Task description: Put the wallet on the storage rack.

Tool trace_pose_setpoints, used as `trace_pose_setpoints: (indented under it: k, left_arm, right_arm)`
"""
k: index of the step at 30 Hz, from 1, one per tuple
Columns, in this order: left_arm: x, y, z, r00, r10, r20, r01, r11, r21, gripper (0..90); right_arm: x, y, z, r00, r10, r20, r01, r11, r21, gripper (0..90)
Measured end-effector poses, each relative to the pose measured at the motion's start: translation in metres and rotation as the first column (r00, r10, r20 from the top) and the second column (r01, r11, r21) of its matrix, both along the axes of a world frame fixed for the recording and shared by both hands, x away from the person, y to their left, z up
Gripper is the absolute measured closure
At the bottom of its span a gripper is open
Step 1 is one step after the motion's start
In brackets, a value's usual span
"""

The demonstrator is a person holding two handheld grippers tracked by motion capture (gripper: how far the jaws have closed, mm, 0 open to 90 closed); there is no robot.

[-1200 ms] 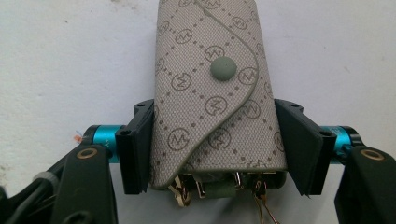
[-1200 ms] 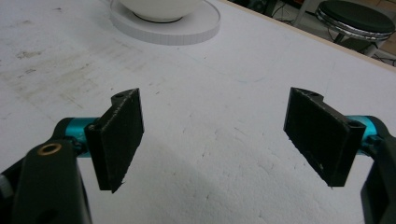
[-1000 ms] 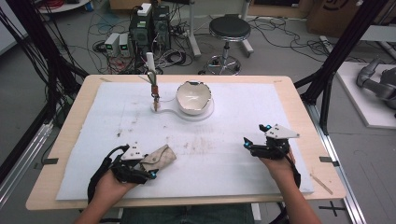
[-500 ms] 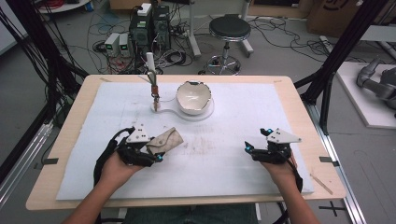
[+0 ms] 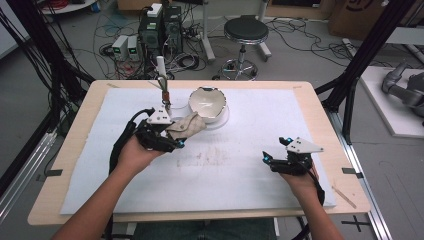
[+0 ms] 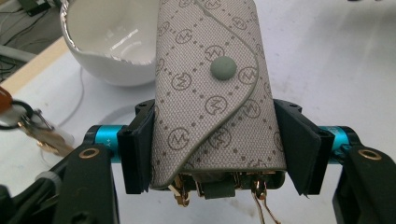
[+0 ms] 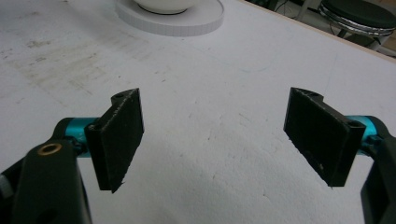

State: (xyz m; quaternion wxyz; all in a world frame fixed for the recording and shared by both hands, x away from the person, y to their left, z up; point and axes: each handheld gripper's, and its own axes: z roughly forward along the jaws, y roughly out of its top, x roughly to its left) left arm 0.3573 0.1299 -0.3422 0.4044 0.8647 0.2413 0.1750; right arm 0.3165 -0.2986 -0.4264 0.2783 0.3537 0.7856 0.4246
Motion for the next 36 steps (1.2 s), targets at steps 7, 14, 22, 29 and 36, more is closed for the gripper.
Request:
trace_pose_setpoints:
  k: [7, 14, 22, 29, 36]
  left_arm:
    - [0.024, -0.017, 0.011, 1.0000, 0.004, 0.001, -0.004, 0.9991, 0.043, 35.5]
    - [0.047, -0.033, 0.014, 0.9996, 0.028, -0.009, -0.027, 0.9962, 0.082, 35.5]
    - [0.070, -0.048, 0.014, 0.9984, 0.050, -0.026, -0.046, 0.9887, 0.143, 35.5]
    - [0.088, -0.059, 0.009, 0.9963, 0.069, -0.051, -0.058, 0.9803, 0.189, 35.4]
    - [0.099, -0.071, 0.000, 0.9949, 0.079, -0.062, -0.062, 0.9697, 0.236, 35.5]
  right_arm:
    - [0.002, 0.000, 0.000, 1.0000, 0.004, -0.001, -0.004, 1.000, 0.008, 20.4]
    - [0.003, 0.000, -0.001, 1.0000, 0.005, -0.004, -0.005, 1.000, 0.011, 20.4]
    - [0.003, 0.000, -0.001, 0.9999, 0.009, -0.007, -0.009, 1.000, 0.013, 20.4]
    - [0.004, 0.000, -0.001, 0.9999, 0.009, -0.005, -0.009, 1.000, 0.010, 20.4]
    - [0.006, 0.001, -0.003, 0.9999, 0.010, -0.012, -0.010, 1.000, 0.008, 20.4]
